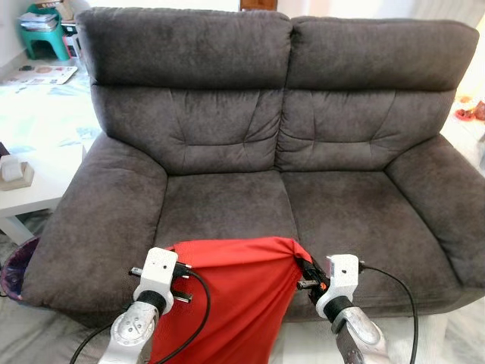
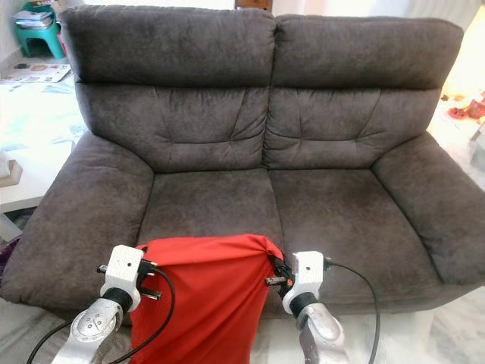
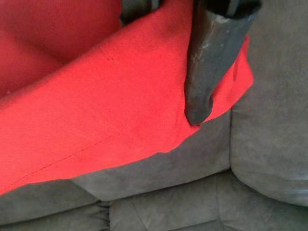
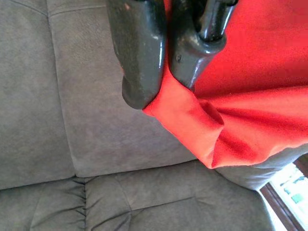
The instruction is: Move the pillow to the sofa from floor
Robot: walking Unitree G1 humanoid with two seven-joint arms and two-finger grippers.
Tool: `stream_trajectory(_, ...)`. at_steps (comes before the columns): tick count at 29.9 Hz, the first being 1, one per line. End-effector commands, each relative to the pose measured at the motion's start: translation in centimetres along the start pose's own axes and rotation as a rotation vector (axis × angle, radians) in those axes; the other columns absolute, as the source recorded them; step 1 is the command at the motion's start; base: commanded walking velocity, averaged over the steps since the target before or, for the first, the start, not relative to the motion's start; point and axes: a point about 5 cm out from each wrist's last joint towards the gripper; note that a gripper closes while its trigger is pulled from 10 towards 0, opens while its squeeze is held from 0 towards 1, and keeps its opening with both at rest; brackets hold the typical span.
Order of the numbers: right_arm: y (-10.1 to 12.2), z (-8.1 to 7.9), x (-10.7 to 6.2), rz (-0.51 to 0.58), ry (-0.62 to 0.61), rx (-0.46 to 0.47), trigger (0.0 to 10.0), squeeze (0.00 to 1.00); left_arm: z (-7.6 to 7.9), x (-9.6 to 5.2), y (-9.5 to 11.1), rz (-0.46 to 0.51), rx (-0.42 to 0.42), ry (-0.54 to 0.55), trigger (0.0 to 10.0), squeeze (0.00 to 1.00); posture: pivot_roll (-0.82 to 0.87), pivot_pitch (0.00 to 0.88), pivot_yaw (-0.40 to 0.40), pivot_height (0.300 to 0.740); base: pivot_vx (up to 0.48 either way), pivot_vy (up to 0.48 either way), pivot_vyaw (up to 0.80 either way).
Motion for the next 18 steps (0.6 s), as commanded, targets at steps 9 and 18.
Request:
stream_trajectory(9,1.03,0.30,0.17,0.060,-0.017,0.006,10.0,0.00,-1.24,0.27,1.72,0.085,0.030,0.045,10.0,0.00,0.11,0.080,-0.018,0.740,0.000,-0.367,0.00)
stream_trajectory(18,1.02,0.26,0.21,0.063,-0.017,0.007,10.0,0.00,-1.35,0.28,1.75,0.085,0.035,0.043,10.0,0.00,0.11,0.081,-0.017,0.740,0.000,-0.389,0.00)
Point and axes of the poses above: a point about 5 cm out from each wrist's last joint towards the gripper, its own x axis pointing out of the wrist towards the gripper, its own y axis along the axis of the wrist's last joint, z = x × y, and after that the axes turned 8 degrees about x, right-handed
